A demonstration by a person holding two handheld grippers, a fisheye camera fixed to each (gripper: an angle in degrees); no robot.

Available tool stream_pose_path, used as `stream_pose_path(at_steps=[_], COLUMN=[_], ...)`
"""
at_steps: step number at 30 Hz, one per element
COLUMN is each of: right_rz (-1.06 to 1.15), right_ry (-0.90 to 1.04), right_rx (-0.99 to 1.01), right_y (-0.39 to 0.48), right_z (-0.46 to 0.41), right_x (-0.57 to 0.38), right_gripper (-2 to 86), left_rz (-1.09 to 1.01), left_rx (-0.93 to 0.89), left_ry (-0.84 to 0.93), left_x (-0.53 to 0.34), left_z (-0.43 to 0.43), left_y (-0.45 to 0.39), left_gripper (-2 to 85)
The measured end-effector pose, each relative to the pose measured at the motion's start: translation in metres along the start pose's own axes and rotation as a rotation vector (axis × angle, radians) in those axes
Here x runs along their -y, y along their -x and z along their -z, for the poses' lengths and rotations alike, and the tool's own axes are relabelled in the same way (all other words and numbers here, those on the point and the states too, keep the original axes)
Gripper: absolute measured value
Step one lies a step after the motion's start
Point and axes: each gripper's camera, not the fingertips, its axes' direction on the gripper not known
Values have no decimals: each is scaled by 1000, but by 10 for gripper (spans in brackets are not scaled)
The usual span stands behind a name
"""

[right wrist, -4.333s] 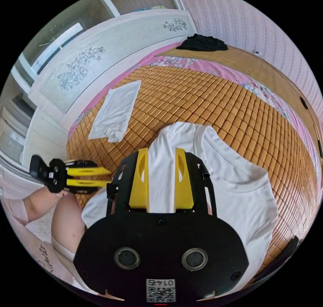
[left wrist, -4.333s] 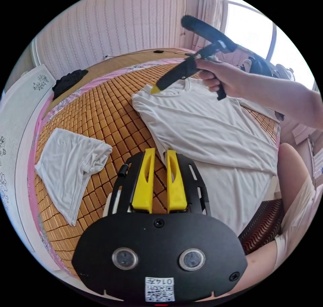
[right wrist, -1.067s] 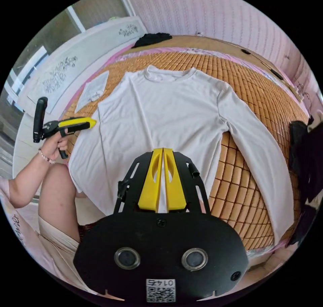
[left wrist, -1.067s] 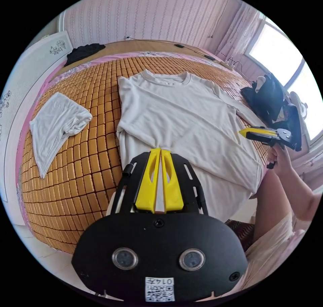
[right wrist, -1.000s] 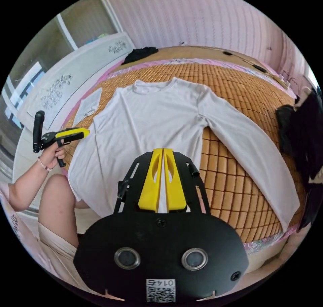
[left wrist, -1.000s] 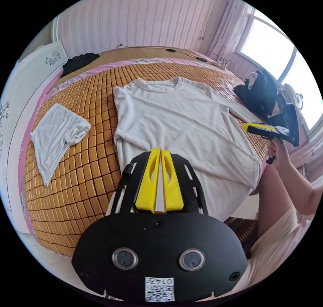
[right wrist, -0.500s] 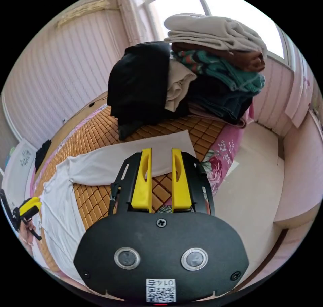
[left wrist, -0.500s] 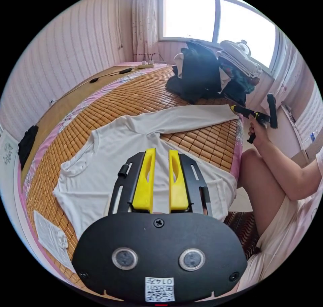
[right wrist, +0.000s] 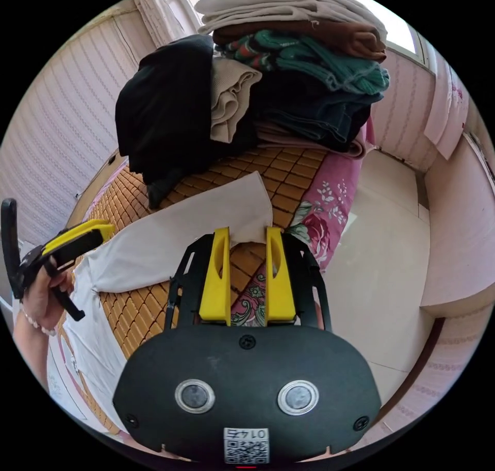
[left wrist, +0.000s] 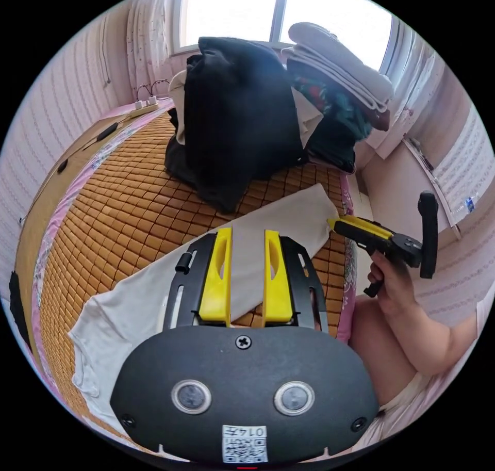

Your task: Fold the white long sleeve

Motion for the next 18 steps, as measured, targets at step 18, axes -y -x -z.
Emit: stream_pose_path(at_steps=[18], right_rz=[-105], right_ry=[-141], right_rx=[446], right_y=[-93], right_z=[70], right_x=[-9], right_gripper=[16], left_rz=[36], left_rx=[0], left_ry=[201], left_x=[59], left_z=[-94], left_y=[8], left_gripper=[-8])
